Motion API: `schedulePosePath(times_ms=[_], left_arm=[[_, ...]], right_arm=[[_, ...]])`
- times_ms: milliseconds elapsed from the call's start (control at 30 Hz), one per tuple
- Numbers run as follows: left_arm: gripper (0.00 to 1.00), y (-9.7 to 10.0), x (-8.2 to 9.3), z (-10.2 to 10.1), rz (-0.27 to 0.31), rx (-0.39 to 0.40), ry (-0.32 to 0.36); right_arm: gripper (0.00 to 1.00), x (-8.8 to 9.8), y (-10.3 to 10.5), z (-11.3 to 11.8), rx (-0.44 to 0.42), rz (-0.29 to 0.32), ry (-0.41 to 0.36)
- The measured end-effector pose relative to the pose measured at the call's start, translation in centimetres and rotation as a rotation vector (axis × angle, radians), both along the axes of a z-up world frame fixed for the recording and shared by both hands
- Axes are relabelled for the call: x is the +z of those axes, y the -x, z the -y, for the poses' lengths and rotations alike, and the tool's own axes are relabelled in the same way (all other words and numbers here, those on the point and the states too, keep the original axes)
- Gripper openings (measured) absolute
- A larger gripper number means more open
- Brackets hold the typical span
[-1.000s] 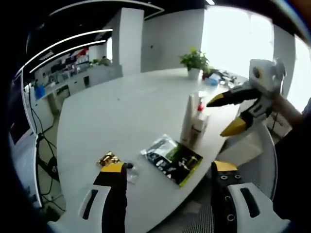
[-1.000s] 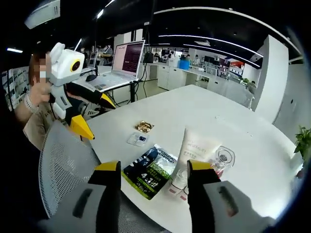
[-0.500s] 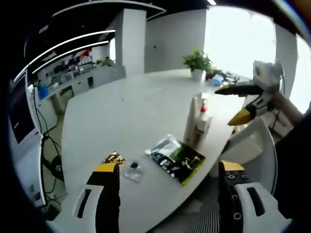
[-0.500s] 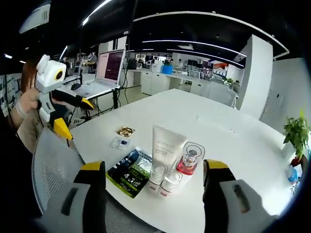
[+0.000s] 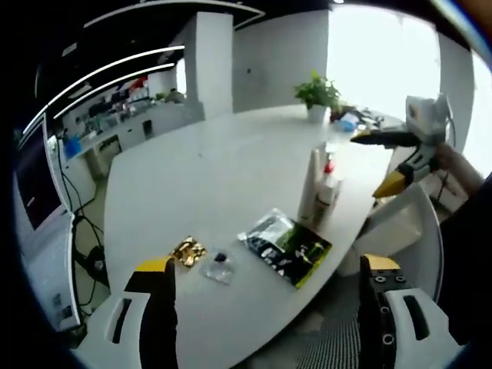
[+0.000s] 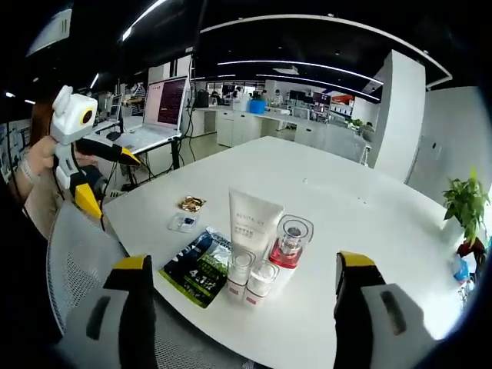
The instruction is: Arrange the skincare products in the storage area until every visible bottle or jar stands upright without overlapping.
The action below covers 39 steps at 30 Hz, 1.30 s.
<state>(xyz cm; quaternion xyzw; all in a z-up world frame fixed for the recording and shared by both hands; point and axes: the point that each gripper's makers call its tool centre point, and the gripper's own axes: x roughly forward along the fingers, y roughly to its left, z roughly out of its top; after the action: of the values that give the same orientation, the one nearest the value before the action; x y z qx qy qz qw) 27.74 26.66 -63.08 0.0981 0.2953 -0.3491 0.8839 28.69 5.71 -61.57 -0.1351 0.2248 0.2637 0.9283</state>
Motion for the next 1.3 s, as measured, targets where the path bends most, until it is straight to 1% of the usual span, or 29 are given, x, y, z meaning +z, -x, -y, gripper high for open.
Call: schedulePosePath(times_ms=[100,133,267,333,467,567,700,767,867,1000,1133,1300], left_arm=[[0.97,0.1,-0.1,0.2,-0.002,-0.020,0.002],[0.97,0.2,-0.2,0.2,-0.011,-0.025,0.004],[0.97,0.0,-0.2,0.1,-0.010,-0.023,-0.003],[0.97,-0.2,-0.3,0.0,-0.011,-0.019,-0.003],[0.97,-0.4,-0.8,-0.2,-0.024,-0.020,-0.013],[0.97,-0.4,-1.0,0.0,-0.037,-0.030,-0.014],[0.97,-0.4,-1.4,0.4,-0.052,-0.053,-0.020],[0.97,-0.6,-1.6,0.4,-0.054,-0.058,-0.029],[0.97,-1.1,-1.6,0.3,-0.054,-0.059,-0.029],[0.97,-1.3,-2.0,0.2,-0.065,-0.069,-0.035],[0.97,-1.5,-2.5,0.0,-0.078,-0.059,-0.031],[0.97,-1.6,-3.3,-0.3,-0.092,-0.061,-0.038]], right_arm=[[0.99,-0.1,-0.4,0.3,-0.014,0.000,0.015],[0.99,-0.1,-0.4,0.3,-0.016,-0.003,0.015],[1.00,0.0,-0.8,0.5,-0.032,0.011,0.005],[1.00,-0.1,-0.8,0.4,-0.030,0.002,-0.001],[1.00,-0.3,-0.8,0.3,-0.030,-0.007,-0.011],[1.00,-0.2,-1.0,0.4,-0.042,0.002,-0.026],[1.00,-0.4,-1.1,0.7,-0.046,-0.001,-0.013],[1.00,-0.3,-1.3,0.9,-0.052,0.009,-0.005],[1.00,-0.5,-1.5,1.4,-0.062,0.014,0.031],[1.00,-0.4,-1.6,1.5,-0.071,0.010,0.005],[1.00,-0.7,-1.6,1.5,-0.071,0.009,0.016],[1.00,-0.9,-1.6,1.7,-0.086,0.002,0.009]])
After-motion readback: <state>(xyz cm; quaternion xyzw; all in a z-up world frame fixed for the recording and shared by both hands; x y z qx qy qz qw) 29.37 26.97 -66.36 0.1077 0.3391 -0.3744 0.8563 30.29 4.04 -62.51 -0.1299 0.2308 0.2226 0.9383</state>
